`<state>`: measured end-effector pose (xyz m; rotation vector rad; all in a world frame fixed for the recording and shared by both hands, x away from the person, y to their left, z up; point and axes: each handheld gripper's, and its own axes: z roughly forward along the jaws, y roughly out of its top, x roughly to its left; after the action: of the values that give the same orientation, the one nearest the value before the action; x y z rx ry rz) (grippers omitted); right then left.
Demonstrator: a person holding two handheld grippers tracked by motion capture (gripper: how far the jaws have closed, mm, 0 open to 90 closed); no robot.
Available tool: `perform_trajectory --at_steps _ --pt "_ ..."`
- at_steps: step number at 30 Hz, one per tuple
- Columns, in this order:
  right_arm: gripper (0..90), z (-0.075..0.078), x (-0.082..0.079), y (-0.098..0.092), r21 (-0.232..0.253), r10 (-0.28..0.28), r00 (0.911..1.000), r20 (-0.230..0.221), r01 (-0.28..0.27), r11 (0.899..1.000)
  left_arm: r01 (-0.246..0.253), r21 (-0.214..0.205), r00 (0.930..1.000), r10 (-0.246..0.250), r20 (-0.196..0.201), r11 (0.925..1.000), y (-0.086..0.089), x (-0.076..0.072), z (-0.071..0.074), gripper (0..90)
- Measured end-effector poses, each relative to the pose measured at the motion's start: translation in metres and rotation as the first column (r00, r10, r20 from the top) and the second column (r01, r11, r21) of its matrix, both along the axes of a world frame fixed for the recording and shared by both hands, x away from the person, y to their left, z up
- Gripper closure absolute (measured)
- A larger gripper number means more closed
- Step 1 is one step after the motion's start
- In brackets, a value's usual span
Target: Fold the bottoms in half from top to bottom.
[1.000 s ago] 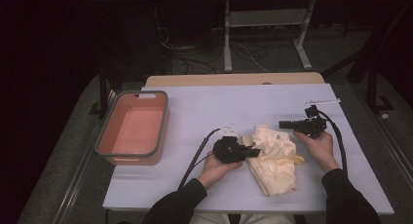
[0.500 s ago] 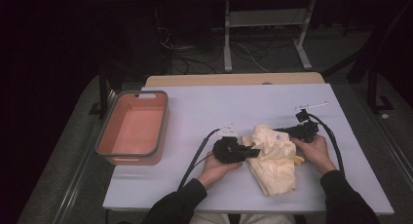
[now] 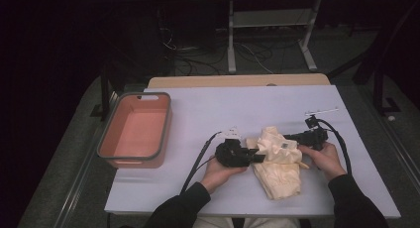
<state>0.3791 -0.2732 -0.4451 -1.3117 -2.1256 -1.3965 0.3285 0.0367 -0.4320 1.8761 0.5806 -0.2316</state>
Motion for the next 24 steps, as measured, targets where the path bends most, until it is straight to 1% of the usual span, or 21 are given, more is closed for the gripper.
perform_trajectory --at_steps 3,4,5,8,10,12,14,16,19,21,24 --pt "88.7 0.002 -0.005 0.0 -0.004 0.003 1.0 0.006 -0.003 1.0 -0.016 0.005 0.9998 0.016 -0.014 0.9999 0.005 0.0 0.004 51.0" --pt "88.7 0.003 -0.007 0.0 0.002 0.001 1.0 0.004 -0.001 1.0 -0.02 0.004 0.9997 0.02 -0.012 0.9998 0.007 0.0 0.006 47.2" --pt "88.7 0.004 -0.008 0.0 0.001 0.003 1.0 0.006 -0.003 1.0 -0.028 -0.001 0.9995 0.027 -0.015 0.9996 0.01 0.001 0.007 44.9" --pt "88.7 0.008 -0.013 0.0 0.009 0.005 0.9998 0.019 -0.005 1.0 -0.038 -0.03 0.9988 0.037 -0.032 0.9988 0.018 0.004 0.011 41.3" --pt "88.7 0.009 -0.016 0.0 0.01 0.002 0.9997 0.024 -0.002 1.0 -0.054 -0.049 0.9977 0.051 -0.045 0.9974 0.023 0.006 0.014 38.2" --pt "88.6 0.01 -0.019 -0.001 0.014 0.002 0.9997 0.026 -0.002 1.0 -0.067 -0.071 0.9967 0.064 -0.05 0.9952 0.029 0.008 0.017 37.0" --pt "88.6 0.011 -0.022 -0.001 0.022 -0.002 0.9996 0.03 0.001 1.0 -0.084 -0.082 0.9955 0.08 -0.05 0.9931 0.035 0.01 0.019 35.3" --pt "88.7 0.012 -0.025 0.0 0.021 0.001 0.9995 0.033 -0.001 1.0 -0.098 -0.087 0.9941 0.094 -0.055 0.9913 0.04 0.012 0.02 33.5" --pt "88.7 0.015 -0.031 0.0 0.036 -0.001 0.9992 0.04 -0.001 0.999 -0.126 -0.089 0.9905 0.12 -0.067 0.9881 0.047 0.016 0.02 32.4" --pt "88.6 0.018 -0.036 0.0 0.043 -0.001 0.9985 0.055 -0.002 0.999 -0.143 -0.094 0.9879 0.137 -0.074 0.9852 0.05 0.018 0.019 31.5" --pt "88.6 0.023 -0.045 0.0 0.053 -0.006 0.9974 0.072 0.002 0.999 -0.156 -0.092 0.9859 0.15 -0.075 0.9834 0.052 0.021 0.018 31.1"
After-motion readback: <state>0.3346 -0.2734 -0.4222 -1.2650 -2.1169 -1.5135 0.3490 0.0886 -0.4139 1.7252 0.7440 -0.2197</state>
